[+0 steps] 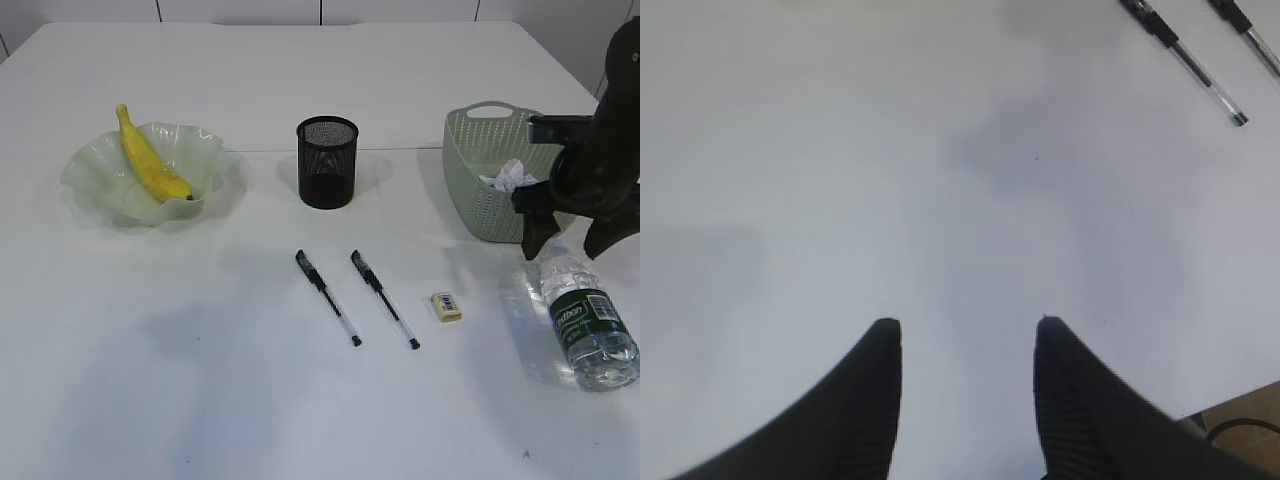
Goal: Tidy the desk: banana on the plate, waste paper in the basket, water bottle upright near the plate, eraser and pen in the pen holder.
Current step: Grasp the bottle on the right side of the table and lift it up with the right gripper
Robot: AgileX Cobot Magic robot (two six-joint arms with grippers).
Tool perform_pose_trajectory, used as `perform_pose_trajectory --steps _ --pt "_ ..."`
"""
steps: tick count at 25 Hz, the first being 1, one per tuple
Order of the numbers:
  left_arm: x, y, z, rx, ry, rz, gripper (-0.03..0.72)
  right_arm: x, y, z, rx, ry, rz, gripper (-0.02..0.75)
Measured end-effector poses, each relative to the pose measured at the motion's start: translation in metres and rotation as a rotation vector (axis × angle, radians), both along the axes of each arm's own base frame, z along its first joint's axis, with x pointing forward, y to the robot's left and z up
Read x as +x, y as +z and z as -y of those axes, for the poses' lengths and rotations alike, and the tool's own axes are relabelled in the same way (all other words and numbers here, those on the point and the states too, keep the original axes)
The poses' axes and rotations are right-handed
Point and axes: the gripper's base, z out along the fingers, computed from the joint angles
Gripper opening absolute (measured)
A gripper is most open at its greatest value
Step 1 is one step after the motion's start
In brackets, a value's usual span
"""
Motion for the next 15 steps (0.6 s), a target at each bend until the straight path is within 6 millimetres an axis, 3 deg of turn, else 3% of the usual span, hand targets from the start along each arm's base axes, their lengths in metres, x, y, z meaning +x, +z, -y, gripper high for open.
perform_pose_trajectory --steps 15 --pt "0.007 -0.007 0.003 -0.008 0.001 -0.039 0.305 0.003 -0.023 0.001 -0.001 0.000 -0.061 0.601"
